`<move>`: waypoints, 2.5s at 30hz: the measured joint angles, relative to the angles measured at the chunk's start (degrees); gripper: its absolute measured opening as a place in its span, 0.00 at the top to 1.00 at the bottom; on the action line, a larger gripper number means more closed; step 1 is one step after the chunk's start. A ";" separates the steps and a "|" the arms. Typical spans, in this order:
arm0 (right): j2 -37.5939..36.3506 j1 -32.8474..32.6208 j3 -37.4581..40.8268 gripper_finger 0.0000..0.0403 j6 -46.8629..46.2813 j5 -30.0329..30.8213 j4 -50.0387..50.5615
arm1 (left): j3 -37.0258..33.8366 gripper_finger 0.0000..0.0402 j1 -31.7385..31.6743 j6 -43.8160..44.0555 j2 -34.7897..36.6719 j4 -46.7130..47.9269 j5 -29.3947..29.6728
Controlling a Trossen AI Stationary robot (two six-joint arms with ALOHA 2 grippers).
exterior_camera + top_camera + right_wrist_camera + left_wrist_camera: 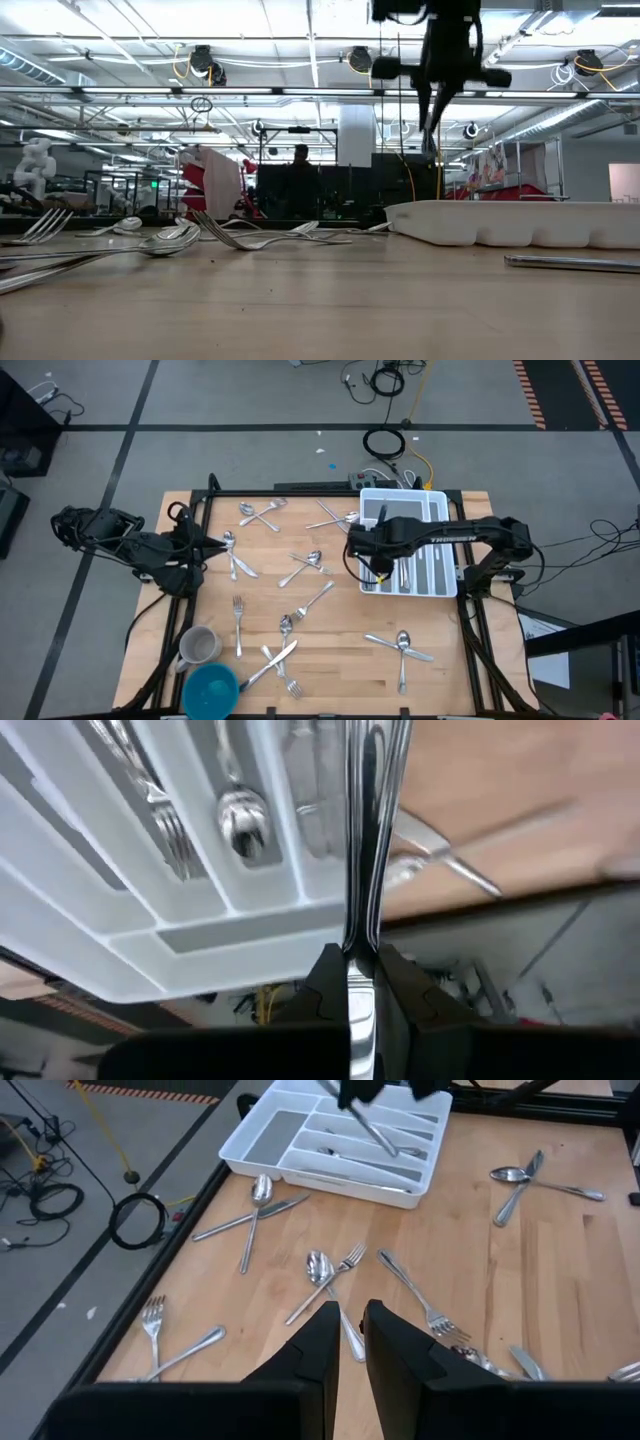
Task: Sort silverware
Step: Put the table knife into the silverware tray, then put the spoon into the silverware tray
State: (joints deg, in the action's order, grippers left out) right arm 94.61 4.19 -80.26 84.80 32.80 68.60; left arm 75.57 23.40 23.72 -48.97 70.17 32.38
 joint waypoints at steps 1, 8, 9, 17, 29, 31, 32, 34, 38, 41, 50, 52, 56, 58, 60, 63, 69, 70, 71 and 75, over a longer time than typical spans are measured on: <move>0.04 0.07 1.48 1.00 0.61 -0.19 -0.56 | 0.00 0.86 0.00 0.00 0.00 0.00 0.02; 0.02 0.82 11.08 1.00 2.03 -4.09 -11.11 | 0.00 0.86 -0.02 -0.02 0.02 0.00 1.20; 0.02 1.02 12.07 1.00 2.34 -4.33 -12.91 | 0.00 0.86 0.00 -0.02 0.00 0.00 1.37; 0.00 2.51 18.79 1.00 7.46 -7.43 -21.36 | 0.00 0.86 -0.01 -0.03 -0.02 0.11 3.78; 0.00 5.78 22.20 1.00 12.14 -13.99 -28.54 | 0.00 0.86 0.00 -0.02 -0.02 1.46 6.78; 0.00 6.31 22.54 1.00 12.88 -14.93 -28.97 | 0.00 0.86 -0.01 -0.02 -0.02 1.49 7.07; 0.00 6.49 22.76 1.00 13.27 -15.21 -29.65 | 0.00 0.86 -0.02 -0.02 -0.02 1.49 7.14; 0.00 6.78 23.16 1.00 13.79 -15.22 -31.01 | 0.00 0.86 0.00 -0.02 -0.02 1.49 7.17; 0.00 7.41 23.20 0.99 11.40 -18.35 -32.84 | 0.00 0.86 0.00 0.00 -0.02 1.49 7.17; 0.02 7.88 23.22 0.93 4.50 -21.90 -33.68 | 0.00 0.86 -0.01 0.00 -0.02 1.49 7.17; 0.02 7.86 23.20 0.72 -4.62 -22.44 -34.31 | 0.00 0.86 0.00 0.05 -0.02 1.49 7.17; 0.02 7.87 23.20 0.68 -4.69 -22.36 -34.23 | 0.00 0.86 -0.01 0.05 -0.02 1.49 7.17; -0.15 7.23 23.20 0.65 -9.26 -14.49 -35.32 | 0.00 0.86 0.00 0.05 -0.02 1.49 7.17; -0.90 6.88 22.56 0.65 -14.06 -8.30 -35.85 | 0.00 0.86 -0.02 0.07 -0.02 1.49 7.17; -2.30 6.84 20.72 0.65 -20.17 -4.63 -35.02 | 0.00 0.86 -0.01 0.06 -0.02 1.49 7.17; -5.29 6.31 16.04 0.65 -35.53 -2.85 -31.00 | 0.00 0.86 -0.02 0.05 -0.02 1.49 7.17; -8.13 3.37 1.04 0.65 -91.50 -14.50 -7.38 | 0.00 0.86 0.00 0.05 -0.02 1.49 7.15; -8.13 2.69 -0.39 0.65 -99.94 -18.63 -3.50 | 0.00 0.86 0.00 0.05 -0.02 1.46 7.15; -8.11 1.67 -1.04 0.65 -107.04 -22.26 -0.46 | 0.00 0.86 -0.01 0.05 -0.02 1.46 7.16; -8.03 -7.97 0.53 0.65 -124.76 -30.28 4.99 | 0.00 0.86 0.00 0.02 -0.02 1.46 7.14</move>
State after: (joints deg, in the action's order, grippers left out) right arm 86.58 -3.78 -79.72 -39.95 2.51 73.59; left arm 75.57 23.40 23.74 -48.99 71.64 39.52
